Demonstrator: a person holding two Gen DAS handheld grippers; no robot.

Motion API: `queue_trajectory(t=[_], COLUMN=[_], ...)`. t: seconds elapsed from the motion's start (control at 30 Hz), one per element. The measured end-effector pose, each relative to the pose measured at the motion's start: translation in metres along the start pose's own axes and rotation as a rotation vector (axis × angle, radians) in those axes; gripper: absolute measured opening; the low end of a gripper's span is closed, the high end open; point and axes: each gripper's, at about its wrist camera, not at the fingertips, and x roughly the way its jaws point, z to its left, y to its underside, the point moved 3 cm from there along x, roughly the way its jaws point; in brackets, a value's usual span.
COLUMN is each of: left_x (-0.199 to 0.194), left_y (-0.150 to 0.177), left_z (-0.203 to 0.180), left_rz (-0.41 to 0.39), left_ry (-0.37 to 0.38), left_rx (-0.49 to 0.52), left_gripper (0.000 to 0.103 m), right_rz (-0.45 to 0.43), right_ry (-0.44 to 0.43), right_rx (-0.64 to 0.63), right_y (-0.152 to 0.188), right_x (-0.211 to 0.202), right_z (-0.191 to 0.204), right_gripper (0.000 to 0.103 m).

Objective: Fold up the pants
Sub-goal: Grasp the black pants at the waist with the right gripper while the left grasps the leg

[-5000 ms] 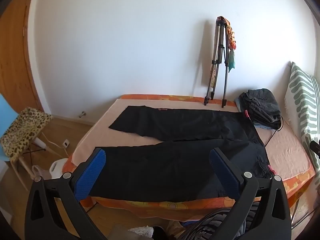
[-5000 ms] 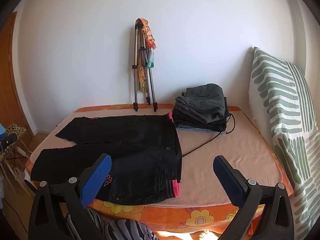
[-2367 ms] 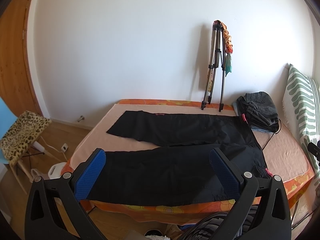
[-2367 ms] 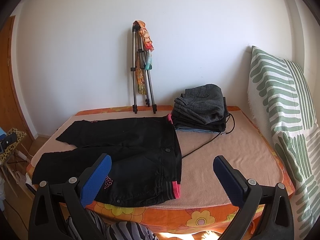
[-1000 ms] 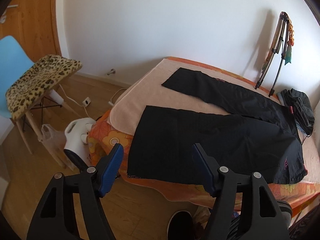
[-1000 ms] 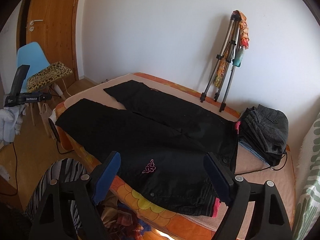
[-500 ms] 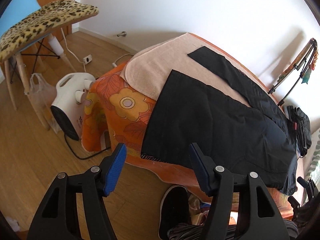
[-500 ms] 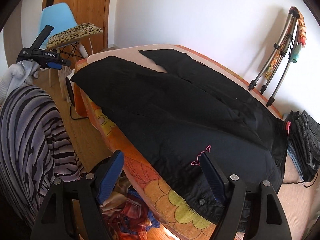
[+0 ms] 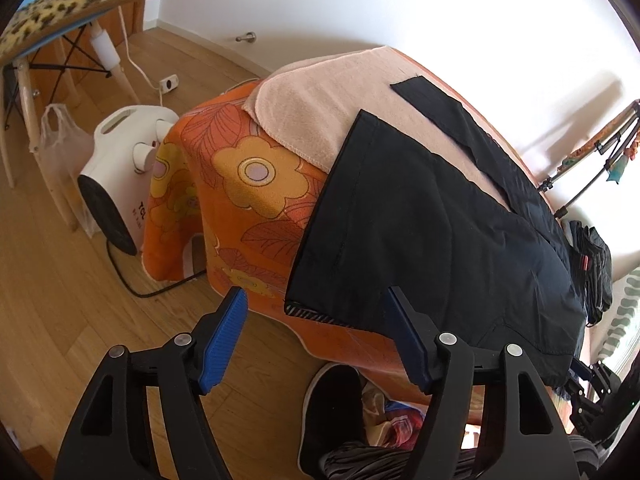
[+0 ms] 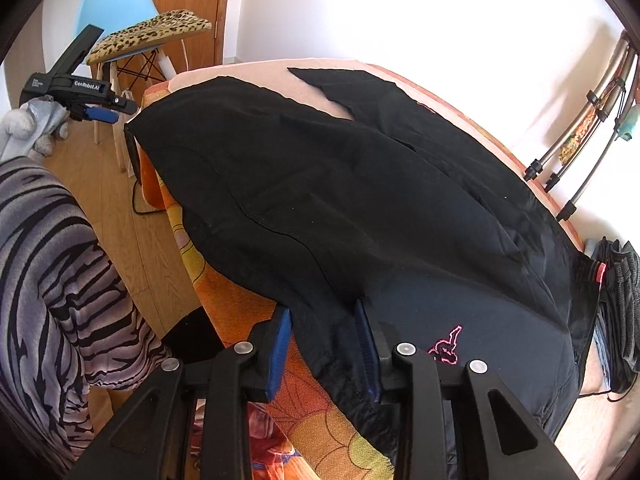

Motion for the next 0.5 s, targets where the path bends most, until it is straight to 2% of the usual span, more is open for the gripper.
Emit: queue_trajectory(t=[0.2,0.27,0.37,0.5], left_x=[0.017,0.017,0.013,0.005], left_y=[0.008,0.008,0.006,0.000], left_z=[0.010,0.009,0.004,0.002], left_rz=[0.035,0.020,-0.019,-0.063], left_ry=[0.085,0.119,0.118,0.073], left_rx=[-0.150,-0.197,-0.218,-0.229], left_gripper=[0.070,0.070,0.066,0.021], right_rz=[0.000,-0.002,-0.009,-0.017], right_ry=[-0.004,0.003,0.006,0.018], right_rx=[0.000,-0.011,-0.017,-0.027], right_y=[-0.004,-0.006,-0.008,-0.009], right_x=[-0.002,-0.004,-0.006,-0.009], right_z=[0.001,0.004,0.003,0.004], right_gripper=[0.021,0.019,0.019,0.018])
